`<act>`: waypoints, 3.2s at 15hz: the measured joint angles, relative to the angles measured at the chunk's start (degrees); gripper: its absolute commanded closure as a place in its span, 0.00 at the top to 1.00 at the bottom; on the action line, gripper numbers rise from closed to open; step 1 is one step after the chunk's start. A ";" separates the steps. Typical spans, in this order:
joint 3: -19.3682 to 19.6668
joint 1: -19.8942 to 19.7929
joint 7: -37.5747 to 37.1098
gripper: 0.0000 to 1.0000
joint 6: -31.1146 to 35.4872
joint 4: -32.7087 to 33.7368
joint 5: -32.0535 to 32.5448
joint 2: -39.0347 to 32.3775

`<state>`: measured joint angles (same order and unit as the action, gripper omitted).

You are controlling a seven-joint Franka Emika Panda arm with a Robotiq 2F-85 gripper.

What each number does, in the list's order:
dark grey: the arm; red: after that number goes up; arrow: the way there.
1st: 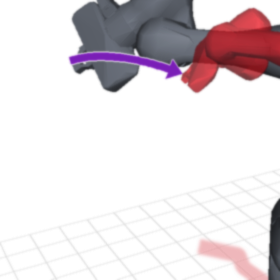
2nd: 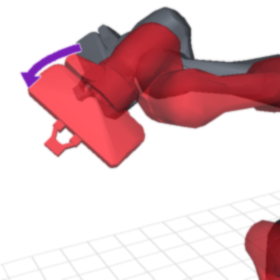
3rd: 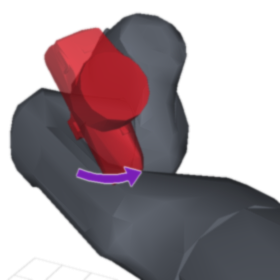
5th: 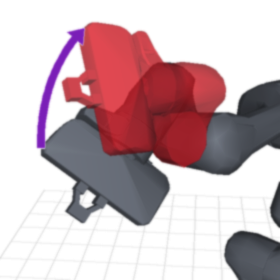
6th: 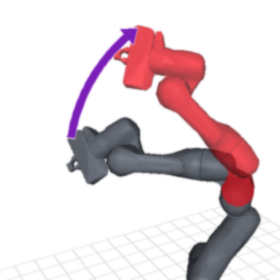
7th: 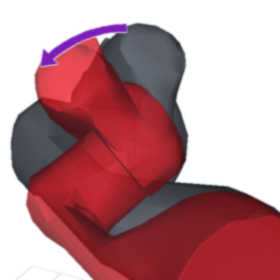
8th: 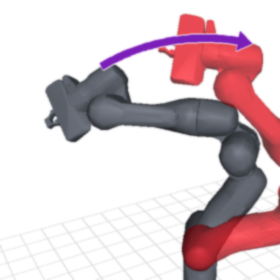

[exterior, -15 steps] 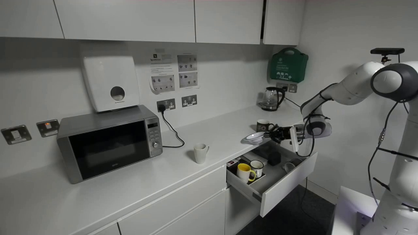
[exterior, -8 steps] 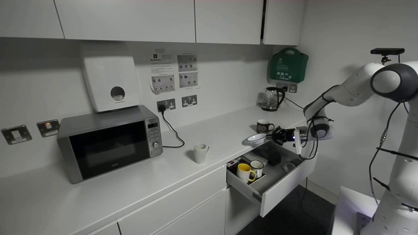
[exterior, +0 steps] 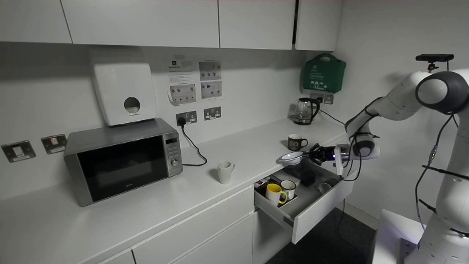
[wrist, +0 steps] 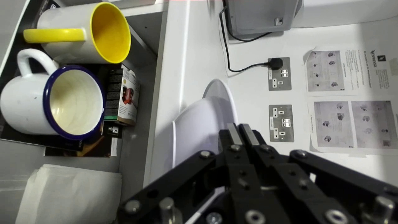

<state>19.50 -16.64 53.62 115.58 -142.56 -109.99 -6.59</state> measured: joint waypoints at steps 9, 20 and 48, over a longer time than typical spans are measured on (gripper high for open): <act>2.77 -1.70 0.00 0.01 0.00 -3.49 1.34 0.00; 4.26 -3.10 0.00 0.01 -0.03 -6.26 2.27 0.42; 2.77 -3.50 0.00 0.01 -0.02 -8.32 3.74 1.97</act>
<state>22.27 -20.14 53.62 115.55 -150.88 -106.25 -4.62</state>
